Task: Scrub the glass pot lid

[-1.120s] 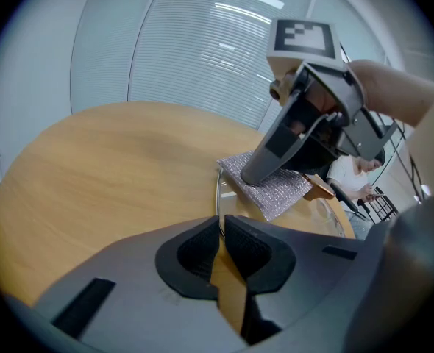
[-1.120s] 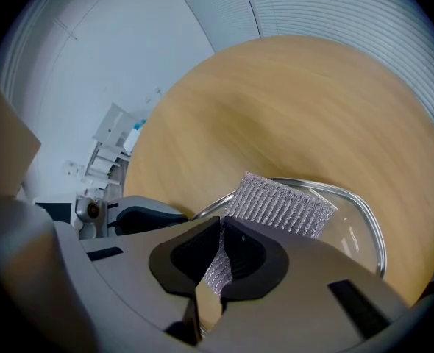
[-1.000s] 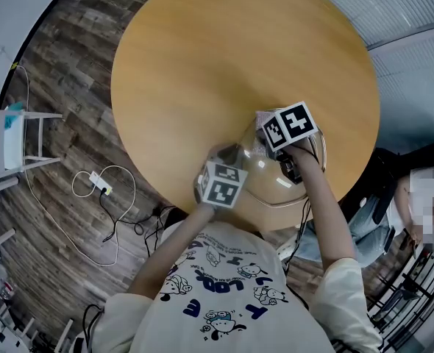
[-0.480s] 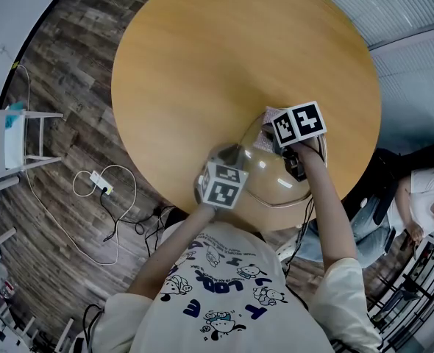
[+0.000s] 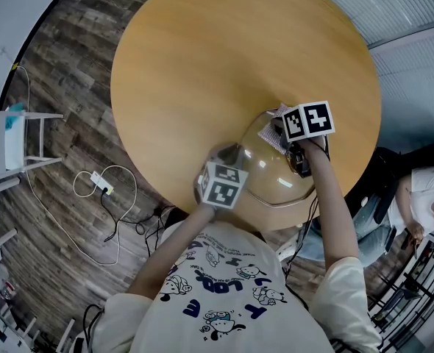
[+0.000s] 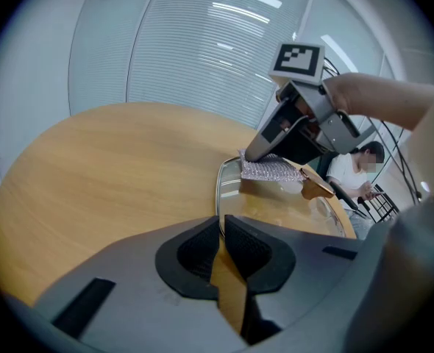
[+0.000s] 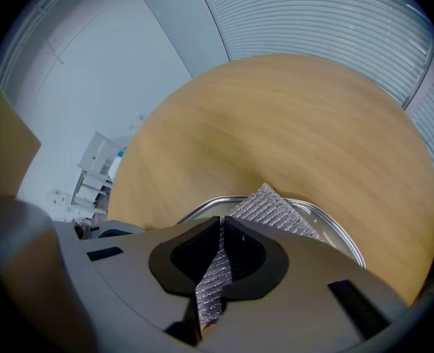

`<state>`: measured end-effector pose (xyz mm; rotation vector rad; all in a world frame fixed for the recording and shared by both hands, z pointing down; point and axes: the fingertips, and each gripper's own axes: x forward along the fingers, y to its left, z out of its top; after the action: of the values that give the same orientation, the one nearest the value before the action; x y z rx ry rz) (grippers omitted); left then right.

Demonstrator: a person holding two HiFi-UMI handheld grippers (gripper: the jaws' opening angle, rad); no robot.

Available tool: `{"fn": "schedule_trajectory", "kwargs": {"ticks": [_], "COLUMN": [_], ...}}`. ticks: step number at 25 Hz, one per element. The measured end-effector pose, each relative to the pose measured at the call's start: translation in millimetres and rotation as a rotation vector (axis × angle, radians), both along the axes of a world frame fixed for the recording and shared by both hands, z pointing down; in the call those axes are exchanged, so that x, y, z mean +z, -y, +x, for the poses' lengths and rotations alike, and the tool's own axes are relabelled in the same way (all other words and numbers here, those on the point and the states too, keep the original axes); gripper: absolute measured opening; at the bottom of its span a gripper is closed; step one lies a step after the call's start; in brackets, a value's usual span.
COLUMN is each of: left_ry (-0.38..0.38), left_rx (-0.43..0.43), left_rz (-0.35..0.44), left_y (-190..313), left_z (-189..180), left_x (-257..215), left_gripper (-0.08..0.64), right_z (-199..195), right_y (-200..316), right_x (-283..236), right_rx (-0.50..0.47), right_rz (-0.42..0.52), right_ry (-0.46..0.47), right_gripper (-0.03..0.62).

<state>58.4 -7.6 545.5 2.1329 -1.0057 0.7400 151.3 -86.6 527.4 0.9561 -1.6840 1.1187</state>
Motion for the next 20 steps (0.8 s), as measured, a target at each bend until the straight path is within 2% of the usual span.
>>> {"fn": "schedule_trajectory", "kwargs": {"ticks": [20], "left_ry": [0.005], "left_rx": [0.003], "left_rz": [0.006], "left_y": [0.5], "left_z": [-3.3], "left_x": [-0.6], "left_gripper": [0.034], "right_z": [77.1], "right_y": [10.5], "right_x": [-3.5], "right_rx": [0.174], "right_rz": [0.061], "right_ry": [-0.093], "right_gripper": [0.038]}}
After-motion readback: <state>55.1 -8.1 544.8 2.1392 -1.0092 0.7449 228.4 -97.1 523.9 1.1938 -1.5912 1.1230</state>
